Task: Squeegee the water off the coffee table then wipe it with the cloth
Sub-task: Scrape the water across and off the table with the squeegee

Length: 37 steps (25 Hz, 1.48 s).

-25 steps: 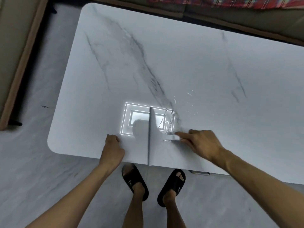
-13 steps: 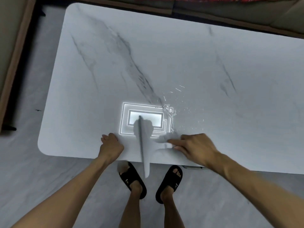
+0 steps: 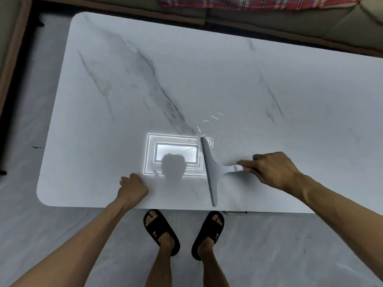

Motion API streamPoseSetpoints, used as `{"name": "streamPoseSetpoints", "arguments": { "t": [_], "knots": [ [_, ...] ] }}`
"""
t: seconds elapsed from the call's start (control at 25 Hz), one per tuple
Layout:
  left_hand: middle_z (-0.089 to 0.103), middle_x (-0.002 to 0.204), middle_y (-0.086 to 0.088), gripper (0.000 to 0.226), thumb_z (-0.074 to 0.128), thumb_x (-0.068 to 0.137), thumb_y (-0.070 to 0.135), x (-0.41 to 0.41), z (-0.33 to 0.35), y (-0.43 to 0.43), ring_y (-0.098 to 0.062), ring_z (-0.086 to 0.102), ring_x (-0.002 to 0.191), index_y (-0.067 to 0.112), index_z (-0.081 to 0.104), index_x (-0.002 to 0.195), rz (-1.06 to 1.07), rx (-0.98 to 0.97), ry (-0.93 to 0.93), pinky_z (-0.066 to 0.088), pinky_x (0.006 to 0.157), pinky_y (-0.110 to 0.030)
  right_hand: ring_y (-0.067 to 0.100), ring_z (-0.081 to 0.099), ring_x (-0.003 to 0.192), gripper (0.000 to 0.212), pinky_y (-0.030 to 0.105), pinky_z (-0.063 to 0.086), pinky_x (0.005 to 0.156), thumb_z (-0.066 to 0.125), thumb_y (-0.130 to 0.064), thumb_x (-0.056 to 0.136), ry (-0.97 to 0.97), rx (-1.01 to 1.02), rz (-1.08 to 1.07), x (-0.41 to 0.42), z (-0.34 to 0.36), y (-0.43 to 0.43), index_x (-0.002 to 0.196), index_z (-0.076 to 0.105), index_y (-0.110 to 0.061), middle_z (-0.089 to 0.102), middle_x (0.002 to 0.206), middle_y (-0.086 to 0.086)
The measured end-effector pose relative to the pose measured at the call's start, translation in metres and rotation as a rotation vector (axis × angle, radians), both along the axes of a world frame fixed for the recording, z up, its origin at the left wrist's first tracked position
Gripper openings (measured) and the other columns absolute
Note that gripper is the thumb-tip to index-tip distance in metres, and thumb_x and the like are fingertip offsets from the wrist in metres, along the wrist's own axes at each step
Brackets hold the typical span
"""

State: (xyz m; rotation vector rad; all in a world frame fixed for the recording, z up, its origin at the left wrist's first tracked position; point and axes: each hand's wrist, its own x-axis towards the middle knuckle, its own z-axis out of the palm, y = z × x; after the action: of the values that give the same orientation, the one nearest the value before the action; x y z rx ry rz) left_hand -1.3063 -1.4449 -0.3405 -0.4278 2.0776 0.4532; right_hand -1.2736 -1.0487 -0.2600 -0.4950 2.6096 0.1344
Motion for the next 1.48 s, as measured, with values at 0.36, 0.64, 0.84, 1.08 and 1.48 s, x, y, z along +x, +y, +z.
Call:
{"name": "streamPoseSetpoints", "arguments": {
  "t": [0.36, 0.64, 0.84, 1.08, 1.48],
  "knots": [
    [0.060, 0.093, -0.017, 0.014, 0.037, 0.085, 0.003, 0.005, 0.015, -0.003, -0.029, 0.057, 0.076, 0.012, 0.041, 0.095, 0.266, 0.063, 0.194, 0.040, 0.056, -0.033, 0.024, 0.062, 0.060, 0.028, 0.026, 0.032, 0.047, 0.041, -0.045, 0.098, 0.054, -0.203, 0.172, -0.018, 0.017, -0.069, 0.121, 0.058, -0.046, 0.062, 0.077, -0.005],
    [0.055, 0.084, -0.002, 0.011, 0.041, 0.089, 0.014, 0.011, 0.005, 0.017, -0.018, 0.054, 0.072, 0.024, 0.038, 0.086, 0.404, 0.026, 0.264, 0.035, 0.051, -0.030, 0.031, 0.063, 0.087, 0.032, 0.036, 0.050, 0.065, 0.033, -0.038, 0.102, -0.213, -0.261, 0.338, -0.065, -0.040, -0.140, 0.130, 0.049, -0.042, 0.061, 0.099, 0.001],
    [0.052, 0.095, -0.007, 0.019, 0.040, 0.084, 0.000, 0.017, -0.001, 0.078, -0.015, 0.051, 0.071, 0.016, 0.040, 0.093, 0.377, 0.009, 0.245, 0.033, 0.051, -0.025, 0.025, 0.065, 0.086, 0.033, 0.031, 0.049, 0.063, 0.029, -0.048, 0.100, -0.096, -0.255, 0.117, -0.092, -0.039, -0.034, 0.128, 0.046, -0.049, 0.063, 0.096, -0.007],
    [0.039, 0.106, -0.009, 0.019, 0.047, 0.080, -0.002, 0.007, -0.006, 0.118, -0.019, 0.044, 0.074, 0.007, 0.041, 0.096, 0.306, -0.027, 0.215, 0.035, 0.060, -0.028, 0.019, 0.065, 0.073, 0.040, 0.028, 0.038, 0.055, 0.020, -0.055, 0.098, 0.025, -0.132, -0.153, -0.079, -0.019, 0.099, 0.131, 0.043, -0.055, 0.053, 0.074, -0.010],
    [0.057, 0.082, -0.007, 0.013, 0.043, 0.086, 0.005, 0.023, 0.018, 0.056, -0.022, 0.053, 0.068, 0.013, 0.044, 0.095, 0.622, -0.142, 0.423, 0.037, 0.054, -0.030, 0.025, 0.067, 0.075, 0.034, 0.032, 0.048, 0.058, 0.034, -0.048, 0.100, -0.081, -0.360, 0.182, -0.058, 0.000, -0.028, 0.130, 0.051, -0.047, 0.067, 0.088, -0.005]
  ]
}}
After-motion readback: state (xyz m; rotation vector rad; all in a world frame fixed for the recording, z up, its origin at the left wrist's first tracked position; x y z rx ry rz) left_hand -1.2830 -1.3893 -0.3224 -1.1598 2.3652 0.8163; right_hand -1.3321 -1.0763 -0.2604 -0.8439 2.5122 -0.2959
